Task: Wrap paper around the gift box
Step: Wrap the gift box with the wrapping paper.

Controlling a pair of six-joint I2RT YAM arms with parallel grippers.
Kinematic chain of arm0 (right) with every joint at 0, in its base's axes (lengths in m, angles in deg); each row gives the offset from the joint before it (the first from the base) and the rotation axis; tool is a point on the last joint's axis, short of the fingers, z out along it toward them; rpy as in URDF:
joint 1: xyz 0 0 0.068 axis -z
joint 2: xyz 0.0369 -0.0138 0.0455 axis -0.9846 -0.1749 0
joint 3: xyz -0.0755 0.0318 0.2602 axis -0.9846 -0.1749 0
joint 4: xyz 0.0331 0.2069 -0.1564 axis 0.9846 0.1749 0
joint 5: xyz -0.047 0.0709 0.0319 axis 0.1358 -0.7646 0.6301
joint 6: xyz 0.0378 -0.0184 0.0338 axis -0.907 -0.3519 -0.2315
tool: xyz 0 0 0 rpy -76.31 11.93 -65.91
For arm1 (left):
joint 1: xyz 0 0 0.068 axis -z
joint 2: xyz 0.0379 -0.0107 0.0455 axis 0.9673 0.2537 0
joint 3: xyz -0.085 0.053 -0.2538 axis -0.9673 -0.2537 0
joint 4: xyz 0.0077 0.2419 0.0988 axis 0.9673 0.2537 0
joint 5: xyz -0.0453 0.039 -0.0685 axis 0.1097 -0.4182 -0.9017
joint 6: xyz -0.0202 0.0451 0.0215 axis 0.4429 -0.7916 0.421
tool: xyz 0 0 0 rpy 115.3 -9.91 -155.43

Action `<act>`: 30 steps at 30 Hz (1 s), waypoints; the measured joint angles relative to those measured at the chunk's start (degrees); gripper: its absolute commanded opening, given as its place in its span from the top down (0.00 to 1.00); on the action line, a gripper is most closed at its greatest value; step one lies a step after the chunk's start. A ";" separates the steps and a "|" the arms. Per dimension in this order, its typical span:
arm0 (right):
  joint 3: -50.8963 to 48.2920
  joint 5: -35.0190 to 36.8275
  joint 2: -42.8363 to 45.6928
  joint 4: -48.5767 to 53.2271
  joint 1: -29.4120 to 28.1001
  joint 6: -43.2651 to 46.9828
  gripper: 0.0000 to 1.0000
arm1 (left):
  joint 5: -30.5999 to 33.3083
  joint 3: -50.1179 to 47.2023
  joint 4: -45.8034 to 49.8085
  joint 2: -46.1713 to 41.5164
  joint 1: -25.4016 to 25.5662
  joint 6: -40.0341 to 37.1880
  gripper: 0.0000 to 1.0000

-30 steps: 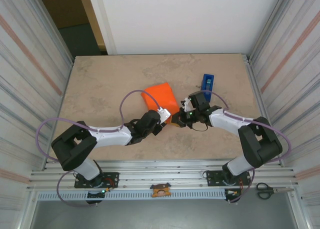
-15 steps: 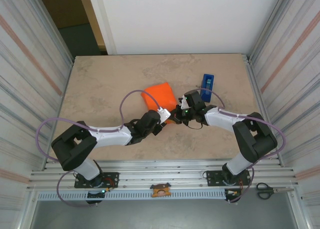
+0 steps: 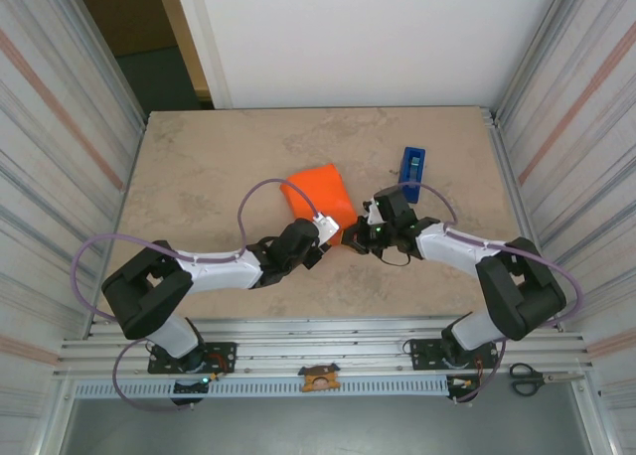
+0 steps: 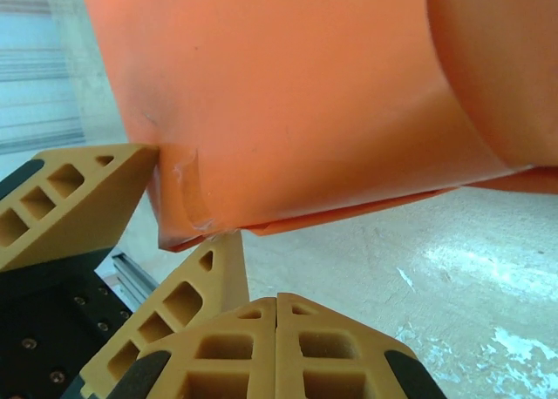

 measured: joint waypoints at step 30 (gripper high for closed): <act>4.94 -1.66 -4.07 -4.98 0.07 1.33 1.00 | 0.07 -0.17 -0.63 0.11 0.00 0.04 0.53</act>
